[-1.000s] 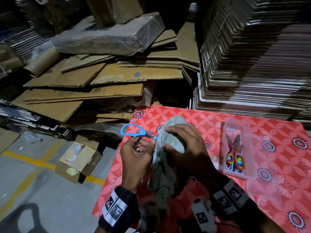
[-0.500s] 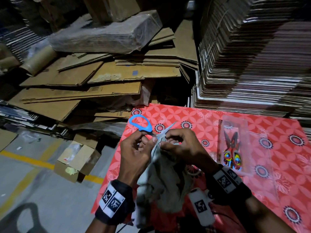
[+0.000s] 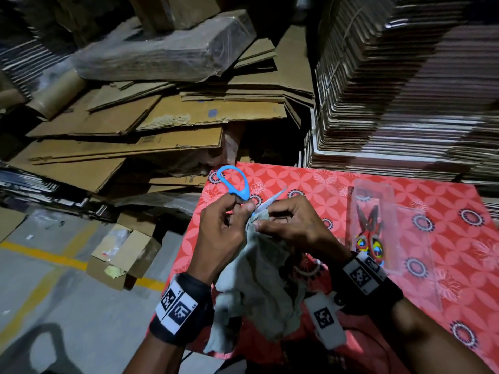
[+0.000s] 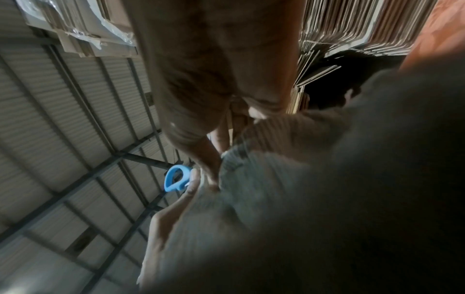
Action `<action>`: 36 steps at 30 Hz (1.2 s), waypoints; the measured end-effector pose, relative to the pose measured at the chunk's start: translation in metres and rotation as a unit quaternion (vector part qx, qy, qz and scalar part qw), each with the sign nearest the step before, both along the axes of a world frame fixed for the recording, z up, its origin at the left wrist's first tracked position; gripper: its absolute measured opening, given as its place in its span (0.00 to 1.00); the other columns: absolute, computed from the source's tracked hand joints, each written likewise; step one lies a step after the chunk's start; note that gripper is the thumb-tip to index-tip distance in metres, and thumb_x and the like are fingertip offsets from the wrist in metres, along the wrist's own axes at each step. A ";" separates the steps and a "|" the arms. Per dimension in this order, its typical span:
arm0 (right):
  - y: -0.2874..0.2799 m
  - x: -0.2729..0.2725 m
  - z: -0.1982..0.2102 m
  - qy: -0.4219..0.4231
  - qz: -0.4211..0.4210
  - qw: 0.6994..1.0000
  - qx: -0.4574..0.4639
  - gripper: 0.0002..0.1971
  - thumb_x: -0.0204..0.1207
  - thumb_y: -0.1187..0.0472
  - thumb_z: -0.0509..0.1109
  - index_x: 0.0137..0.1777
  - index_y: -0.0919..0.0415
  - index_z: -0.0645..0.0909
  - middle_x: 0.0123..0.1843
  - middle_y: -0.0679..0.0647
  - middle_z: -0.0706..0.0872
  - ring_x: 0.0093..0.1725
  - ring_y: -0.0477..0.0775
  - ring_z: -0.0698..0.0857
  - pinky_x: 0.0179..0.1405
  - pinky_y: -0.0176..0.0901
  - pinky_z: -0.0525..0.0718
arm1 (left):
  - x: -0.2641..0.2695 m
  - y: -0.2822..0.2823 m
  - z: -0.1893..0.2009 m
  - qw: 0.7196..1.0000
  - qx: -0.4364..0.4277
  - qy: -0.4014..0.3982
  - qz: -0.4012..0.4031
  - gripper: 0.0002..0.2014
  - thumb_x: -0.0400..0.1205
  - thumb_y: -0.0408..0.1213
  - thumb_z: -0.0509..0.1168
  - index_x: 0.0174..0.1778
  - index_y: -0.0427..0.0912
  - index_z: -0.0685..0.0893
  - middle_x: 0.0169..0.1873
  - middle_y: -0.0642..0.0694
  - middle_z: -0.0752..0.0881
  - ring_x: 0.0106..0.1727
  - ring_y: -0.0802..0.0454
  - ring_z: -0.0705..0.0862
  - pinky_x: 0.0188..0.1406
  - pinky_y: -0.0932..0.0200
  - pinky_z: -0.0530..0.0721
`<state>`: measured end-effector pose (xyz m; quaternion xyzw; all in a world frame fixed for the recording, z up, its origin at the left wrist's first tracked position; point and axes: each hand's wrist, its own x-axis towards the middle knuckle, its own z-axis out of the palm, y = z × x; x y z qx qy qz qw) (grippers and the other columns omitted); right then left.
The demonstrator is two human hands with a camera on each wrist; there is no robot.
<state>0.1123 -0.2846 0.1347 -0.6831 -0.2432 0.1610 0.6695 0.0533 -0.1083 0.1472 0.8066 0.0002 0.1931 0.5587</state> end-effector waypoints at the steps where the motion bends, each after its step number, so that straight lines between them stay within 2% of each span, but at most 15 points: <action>1: 0.000 0.000 -0.001 -0.006 0.003 1.000 -0.007 0.25 0.73 0.49 0.82 0.45 0.78 0.88 0.38 0.81 0.83 0.37 0.53 0.76 0.32 0.56 0.71 | 0.000 -0.001 0.000 1.000 -0.006 0.002 -0.004 0.10 0.86 0.41 0.68 0.40 0.41 0.86 0.30 0.52 0.83 0.34 0.54 0.80 0.36 0.54 0.79; 3: -0.001 -0.001 -0.001 0.011 0.007 1.000 -0.004 0.28 0.73 0.49 0.82 0.44 0.82 0.86 0.35 0.82 0.80 0.37 0.53 0.72 0.31 0.57 0.67 | 0.001 -0.003 -0.001 1.000 -0.005 0.009 -0.005 0.09 0.85 0.41 0.68 0.39 0.45 0.86 0.31 0.56 0.82 0.36 0.60 0.80 0.36 0.59 0.77; 5: -0.005 -0.003 0.001 0.029 0.025 0.999 -0.007 0.22 0.76 0.56 0.83 0.38 0.80 0.85 0.28 0.69 0.78 0.34 0.51 0.70 0.30 0.49 0.65 | 0.002 -0.002 -0.005 1.000 0.002 0.021 -0.001 0.11 0.84 0.44 0.68 0.38 0.44 0.86 0.30 0.52 0.83 0.35 0.56 0.80 0.36 0.53 0.77; 7: -0.007 -0.005 0.003 0.018 0.036 0.999 -0.026 0.26 0.77 0.64 0.82 0.26 0.73 0.72 0.26 0.57 0.66 0.29 0.50 0.63 0.27 0.42 0.59 | 0.002 0.000 -0.009 0.999 -0.004 0.040 0.001 0.13 0.82 0.46 0.69 0.37 0.42 0.87 0.30 0.49 0.85 0.34 0.52 0.81 0.36 0.49 0.78; 9: -0.010 -0.005 0.004 0.012 0.038 0.998 -0.042 0.30 0.78 0.66 0.81 0.25 0.70 0.63 0.26 0.60 0.59 0.28 0.55 0.58 0.27 0.43 0.57 | 0.003 0.000 -0.010 0.997 -0.030 0.067 0.002 0.13 0.82 0.47 0.70 0.38 0.41 0.89 0.30 0.49 0.87 0.33 0.53 0.81 0.37 0.49 0.78; 11: -0.009 -0.004 0.005 0.027 0.053 0.997 -0.047 0.30 0.78 0.61 0.81 0.27 0.78 0.66 0.27 0.69 0.61 0.29 0.64 0.58 0.27 0.50 0.57 | 0.004 0.003 -0.012 0.995 -0.043 0.086 0.005 0.11 0.83 0.43 0.72 0.37 0.42 0.90 0.29 0.51 0.87 0.33 0.55 0.82 0.39 0.51 0.77; 14: -0.010 -0.006 0.003 0.028 0.051 0.997 -0.050 0.33 0.76 0.49 0.82 0.40 0.86 0.80 0.33 0.80 0.76 0.34 0.57 0.70 0.30 0.62 0.67 | 0.005 0.006 -0.013 0.992 -0.073 0.107 0.007 0.11 0.85 0.37 0.74 0.36 0.44 0.91 0.30 0.49 0.87 0.32 0.51 0.82 0.37 0.51 0.76; 16: -0.012 -0.007 0.001 0.034 0.044 0.997 -0.048 0.24 0.77 0.52 0.81 0.45 0.79 0.88 0.36 0.76 0.83 0.39 0.54 0.74 0.32 0.62 0.71 | 0.003 0.008 -0.012 0.989 -0.097 0.110 0.004 0.11 0.84 0.39 0.74 0.35 0.42 0.90 0.30 0.38 0.86 0.29 0.47 0.81 0.34 0.50 0.76; 18: -0.016 -0.008 -0.001 0.042 0.041 0.997 -0.053 0.16 0.79 0.57 0.80 0.45 0.74 0.90 0.33 0.65 0.82 0.38 0.53 0.74 0.32 0.59 0.69 | 0.002 0.010 -0.009 0.984 -0.138 0.113 -0.002 0.12 0.84 0.37 0.74 0.35 0.38 0.88 0.27 0.30 0.84 0.24 0.41 0.81 0.30 0.49 0.77; 22: -0.027 -0.006 -0.010 0.047 0.039 0.997 -0.043 0.13 0.80 0.63 0.79 0.43 0.76 0.90 0.32 0.71 0.80 0.35 0.56 0.74 0.29 0.56 0.68 | 0.000 0.022 -0.002 0.981 -0.157 0.114 -0.014 0.16 0.79 0.49 0.74 0.36 0.38 0.88 0.25 0.23 0.81 0.23 0.23 0.78 0.31 0.27 0.80; 25: -0.031 -0.009 -0.011 0.082 0.015 0.996 -0.013 0.05 0.77 0.69 0.79 0.48 0.72 0.94 0.41 0.60 0.92 0.38 0.53 0.85 0.36 0.43 0.78 | 0.003 0.023 0.004 0.978 -0.181 0.105 -0.026 0.14 0.82 0.42 0.70 0.34 0.38 0.87 0.21 0.27 0.80 0.19 0.36 0.78 0.25 0.36 0.78; 28: -0.040 -0.009 -0.011 0.097 0.010 0.995 -0.003 0.06 0.76 0.68 0.80 0.50 0.69 0.94 0.45 0.65 0.94 0.43 0.55 0.87 0.42 0.47 0.80 | 0.003 0.027 0.005 0.981 -0.174 0.088 -0.019 0.13 0.82 0.40 0.69 0.39 0.32 0.84 0.23 0.29 0.80 0.17 0.42 0.78 0.23 0.51 0.78; 31: -0.061 -0.004 -0.019 0.087 -0.035 0.995 -0.019 0.09 0.76 0.63 0.82 0.47 0.71 0.93 0.43 0.74 0.90 0.41 0.53 0.83 0.42 0.47 0.77 | 0.003 0.054 0.009 0.981 -0.183 0.051 0.037 0.14 0.83 0.42 0.69 0.41 0.33 0.84 0.28 0.26 0.75 0.21 0.43 0.77 0.24 0.43 0.80; 33: -0.070 -0.001 -0.017 0.103 -0.077 0.992 -0.006 0.02 0.76 0.68 0.80 0.44 0.67 0.94 0.38 0.63 0.92 0.37 0.50 0.84 0.39 0.42 0.78 | 0.006 0.066 0.015 0.986 -0.151 0.054 0.036 0.13 0.85 0.44 0.70 0.38 0.40 0.82 0.28 0.22 0.74 0.25 0.40 0.78 0.27 0.33 0.80; 36: -0.070 0.011 -0.002 0.044 -0.079 0.996 0.005 0.03 0.74 0.68 0.81 0.46 0.66 0.94 0.35 0.56 0.89 0.31 0.46 0.79 0.31 0.35 0.75 | 0.011 0.060 0.026 0.990 -0.116 0.077 0.000 0.13 0.90 0.33 0.66 0.39 0.34 0.79 0.22 0.38 0.78 0.18 0.44 0.80 0.29 0.49 0.80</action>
